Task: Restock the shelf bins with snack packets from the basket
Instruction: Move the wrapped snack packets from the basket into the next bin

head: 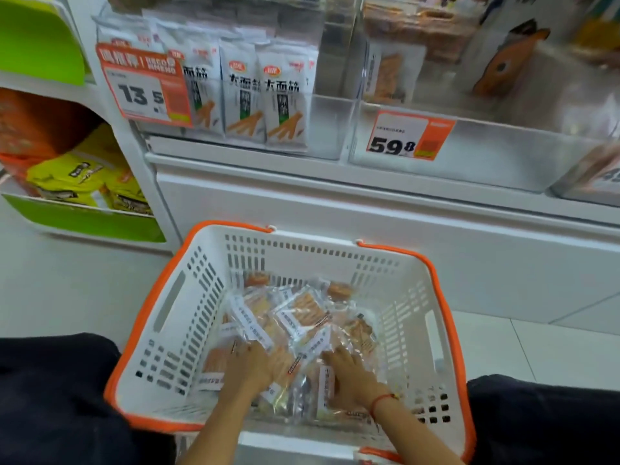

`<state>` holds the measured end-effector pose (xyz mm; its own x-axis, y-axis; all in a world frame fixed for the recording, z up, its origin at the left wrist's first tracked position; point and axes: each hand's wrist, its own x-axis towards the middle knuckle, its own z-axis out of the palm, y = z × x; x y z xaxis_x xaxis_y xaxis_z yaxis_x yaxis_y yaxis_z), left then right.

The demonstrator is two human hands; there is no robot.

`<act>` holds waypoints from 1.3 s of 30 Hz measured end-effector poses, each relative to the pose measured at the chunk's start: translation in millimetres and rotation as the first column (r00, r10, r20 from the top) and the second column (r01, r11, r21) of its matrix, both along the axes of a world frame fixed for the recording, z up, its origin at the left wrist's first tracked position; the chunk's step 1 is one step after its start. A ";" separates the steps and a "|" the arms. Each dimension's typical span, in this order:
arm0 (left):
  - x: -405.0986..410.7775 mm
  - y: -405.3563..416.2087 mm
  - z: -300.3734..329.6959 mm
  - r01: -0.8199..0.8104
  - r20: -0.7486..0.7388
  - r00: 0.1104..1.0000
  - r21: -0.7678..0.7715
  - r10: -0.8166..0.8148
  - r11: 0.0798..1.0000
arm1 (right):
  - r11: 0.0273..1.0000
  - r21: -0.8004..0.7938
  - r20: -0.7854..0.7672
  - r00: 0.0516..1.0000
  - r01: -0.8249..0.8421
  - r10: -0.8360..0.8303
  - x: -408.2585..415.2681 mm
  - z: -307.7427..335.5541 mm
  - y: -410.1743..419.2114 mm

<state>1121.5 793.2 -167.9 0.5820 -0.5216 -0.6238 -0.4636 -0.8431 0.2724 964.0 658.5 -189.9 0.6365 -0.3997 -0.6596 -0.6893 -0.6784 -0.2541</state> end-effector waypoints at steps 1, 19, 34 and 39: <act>-0.2 1.6 -6.3 -0.059 0.006 0.998 0.001 0.059 0.998 | 1.000 -0.004 -0.004 1.000 0.000 0.000 -4.6 -1.8 0.4; 35.6 6.9 11.4 -0.259 0.103 0.945 -0.341 0.310 0.904 | 0.836 0.446 0.070 0.918 0.321 -0.390 2.1 65.7 -69.9; 39.1 -20.4 43.3 -0.817 -0.816 0.476 -0.270 0.329 0.510 | 0.635 0.728 0.364 0.640 0.258 -0.677 24.0 100.1 -69.3; 31.7 -26.2 47.7 -0.721 -0.744 0.580 -0.280 0.331 0.634 | 0.977 0.156 0.617 0.758 0.145 -0.211 48.7 93.4 -54.3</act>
